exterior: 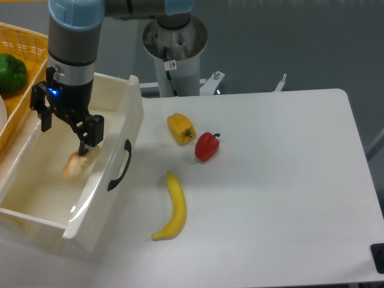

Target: Place the round bread in the upper white drawer

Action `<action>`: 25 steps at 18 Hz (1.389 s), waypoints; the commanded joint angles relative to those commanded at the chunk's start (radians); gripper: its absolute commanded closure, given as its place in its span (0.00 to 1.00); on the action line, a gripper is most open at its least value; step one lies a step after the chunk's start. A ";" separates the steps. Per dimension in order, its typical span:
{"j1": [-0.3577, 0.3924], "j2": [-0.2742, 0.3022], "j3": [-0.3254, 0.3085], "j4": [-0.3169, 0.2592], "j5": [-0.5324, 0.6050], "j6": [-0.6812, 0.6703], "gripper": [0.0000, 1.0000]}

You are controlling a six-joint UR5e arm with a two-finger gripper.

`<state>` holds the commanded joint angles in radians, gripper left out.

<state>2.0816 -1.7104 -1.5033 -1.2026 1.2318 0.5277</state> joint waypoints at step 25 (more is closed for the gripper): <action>0.334 -0.026 0.015 0.037 0.094 0.208 0.00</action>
<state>2.4158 -1.7364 -1.4880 -1.1658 1.3254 0.7360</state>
